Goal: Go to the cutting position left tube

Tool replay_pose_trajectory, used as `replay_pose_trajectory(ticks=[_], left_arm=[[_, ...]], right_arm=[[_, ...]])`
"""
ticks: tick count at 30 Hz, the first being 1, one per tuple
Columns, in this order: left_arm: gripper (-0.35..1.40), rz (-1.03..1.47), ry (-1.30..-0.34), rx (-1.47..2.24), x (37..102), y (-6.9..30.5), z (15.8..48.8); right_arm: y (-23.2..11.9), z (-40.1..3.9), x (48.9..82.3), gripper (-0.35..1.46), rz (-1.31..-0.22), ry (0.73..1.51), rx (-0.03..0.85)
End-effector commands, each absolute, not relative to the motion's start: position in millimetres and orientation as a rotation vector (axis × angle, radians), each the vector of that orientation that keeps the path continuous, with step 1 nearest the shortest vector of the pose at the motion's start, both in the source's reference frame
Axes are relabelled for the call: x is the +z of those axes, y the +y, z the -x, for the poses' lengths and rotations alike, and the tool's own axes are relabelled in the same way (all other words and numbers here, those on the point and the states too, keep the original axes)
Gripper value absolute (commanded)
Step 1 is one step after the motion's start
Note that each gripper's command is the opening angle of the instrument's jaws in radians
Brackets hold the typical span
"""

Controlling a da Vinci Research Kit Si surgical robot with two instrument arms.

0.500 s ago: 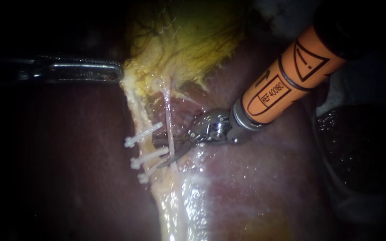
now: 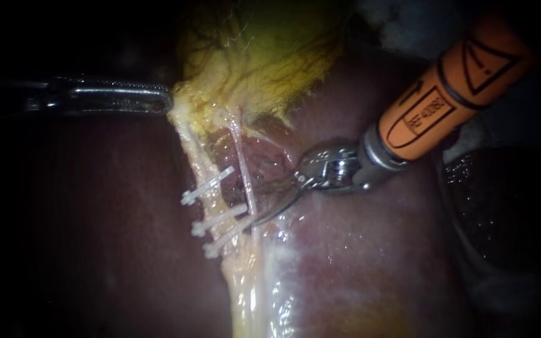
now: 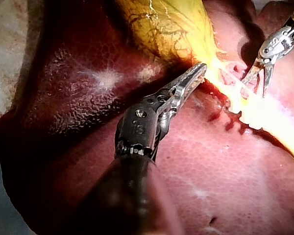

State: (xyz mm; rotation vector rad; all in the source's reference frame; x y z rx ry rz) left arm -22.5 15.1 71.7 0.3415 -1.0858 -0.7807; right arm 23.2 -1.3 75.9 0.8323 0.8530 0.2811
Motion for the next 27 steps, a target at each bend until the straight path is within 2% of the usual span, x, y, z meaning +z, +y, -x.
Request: replay_pose_trajectory(ticks=[1,8,14,16,27], left_arm=[[-0.35,-0.342,-1.086,-0.78,71.7,15.1,22.5],[-0.35,-0.342,-1.086,-0.78,71.7,15.1,22.5],[-0.35,-0.342,-1.086,-0.78,71.8,15.1,22.5],[-0.35,-0.342,-1.086,-0.78,71.8,15.1,22.5],[-0.35,-0.342,-1.086,-0.78,71.8,15.1,22.5]], right_arm=[[-1.0,-22.8,75.6,1.22,-0.838,0.857,0.282],[1.0,-21.5,72.1,1.22,-0.874,0.915,0.298],[0.9,-22.5,70.5,1.24,-0.917,0.964,0.304],[0.5,-23.1,70.5,1.24,-0.952,0.966,0.282],[-2.2,-25.5,73.6,1.24,-0.966,0.967,0.232]])
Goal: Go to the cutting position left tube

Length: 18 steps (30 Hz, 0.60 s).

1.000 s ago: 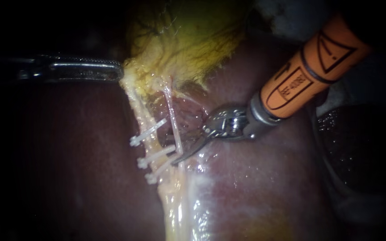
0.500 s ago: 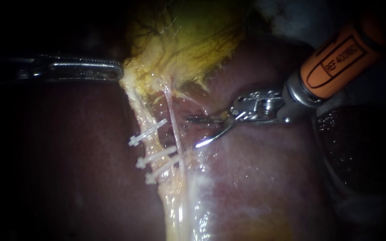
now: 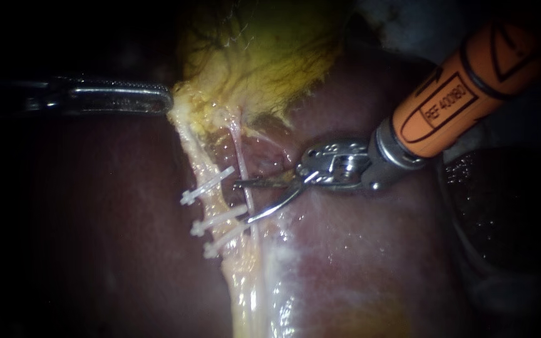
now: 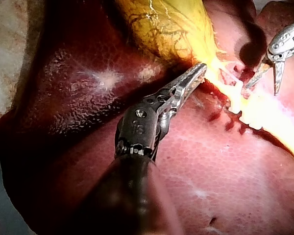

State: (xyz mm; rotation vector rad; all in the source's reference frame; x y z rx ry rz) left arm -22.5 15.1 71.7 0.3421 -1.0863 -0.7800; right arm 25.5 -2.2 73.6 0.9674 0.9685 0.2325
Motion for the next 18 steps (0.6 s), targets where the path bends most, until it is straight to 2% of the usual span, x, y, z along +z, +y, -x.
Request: replay_pose_trajectory(ticks=[1,13,18], left_arm=[[-0.35,-0.342,-1.086,-0.78,71.8,15.1,22.5],[-0.35,-0.342,-1.086,-0.78,71.8,15.1,22.5],[-0.35,-0.342,-1.086,-0.78,71.8,15.1,22.5]], right_arm=[[-2.5,-25.7,74.1,1.24,-0.97,0.965,0.225],[-2.9,-27.3,78.3,1.24,-0.998,0.968,0.182],[-2.4,-28.3,78.8,1.24,-1.045,1.013,0.164]])
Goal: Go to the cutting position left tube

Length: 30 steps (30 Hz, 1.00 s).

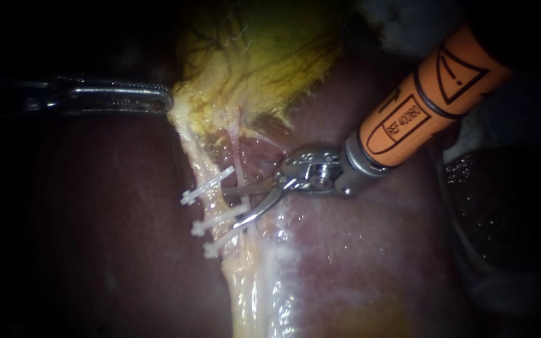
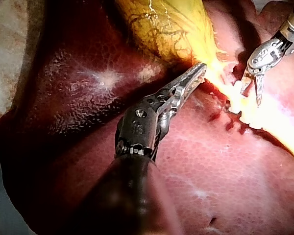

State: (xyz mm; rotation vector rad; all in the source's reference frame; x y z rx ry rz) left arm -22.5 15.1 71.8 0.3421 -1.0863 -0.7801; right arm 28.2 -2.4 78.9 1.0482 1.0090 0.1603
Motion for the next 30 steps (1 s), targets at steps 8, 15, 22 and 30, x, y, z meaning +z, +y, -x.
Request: replay_pose_trajectory(ticks=[8,15,22,30], left_arm=[[-0.35,-0.342,-1.086,-0.78,71.8,15.1,22.5],[-0.35,-0.342,-1.086,-0.78,71.8,15.2,22.6],[-0.35,-0.342,-1.086,-0.78,71.8,15.2,22.6],[-0.35,-0.341,-1.089,-0.781,71.9,15.2,22.6]], right_arm=[[-2.1,-30.2,79.0,1.24,-1.121,1.069,0.148],[-2.2,-31.6,79.1,1.22,-1.186,1.111,0.158],[-3.2,-33.3,79.0,1.2,-1.215,1.141,0.174],[-4.3,-34.9,79.1,1.15,-1.273,1.217,0.177]])
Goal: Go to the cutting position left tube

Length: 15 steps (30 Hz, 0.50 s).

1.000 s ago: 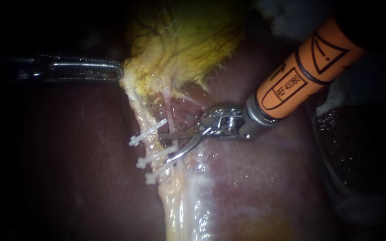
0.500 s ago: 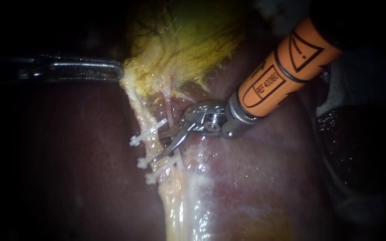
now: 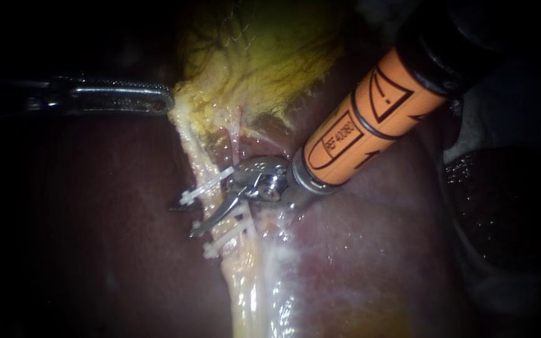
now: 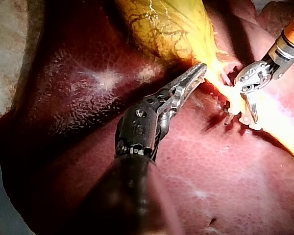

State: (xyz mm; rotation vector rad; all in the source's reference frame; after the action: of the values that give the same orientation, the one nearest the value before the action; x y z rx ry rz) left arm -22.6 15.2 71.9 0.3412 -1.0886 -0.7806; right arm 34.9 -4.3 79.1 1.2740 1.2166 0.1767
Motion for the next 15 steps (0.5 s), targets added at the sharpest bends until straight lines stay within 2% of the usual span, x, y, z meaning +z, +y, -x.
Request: replay_pose_trajectory(ticks=[1,8,15], left_arm=[[-0.35,-0.341,-1.089,-0.781,71.9,15.2,22.6],[-0.35,-0.341,-1.089,-0.781,71.9,15.2,22.6],[-0.35,-0.341,-1.089,-0.781,72.0,15.3,22.6]], right_arm=[[-4.4,-35.0,79.0,1.14,-1.289,1.231,0.18],[-4.9,-35.5,78.3,0.97,-1.355,1.271,0.171],[-5.3,-36.2,75.8,0.95,-1.402,1.308,0.184]])
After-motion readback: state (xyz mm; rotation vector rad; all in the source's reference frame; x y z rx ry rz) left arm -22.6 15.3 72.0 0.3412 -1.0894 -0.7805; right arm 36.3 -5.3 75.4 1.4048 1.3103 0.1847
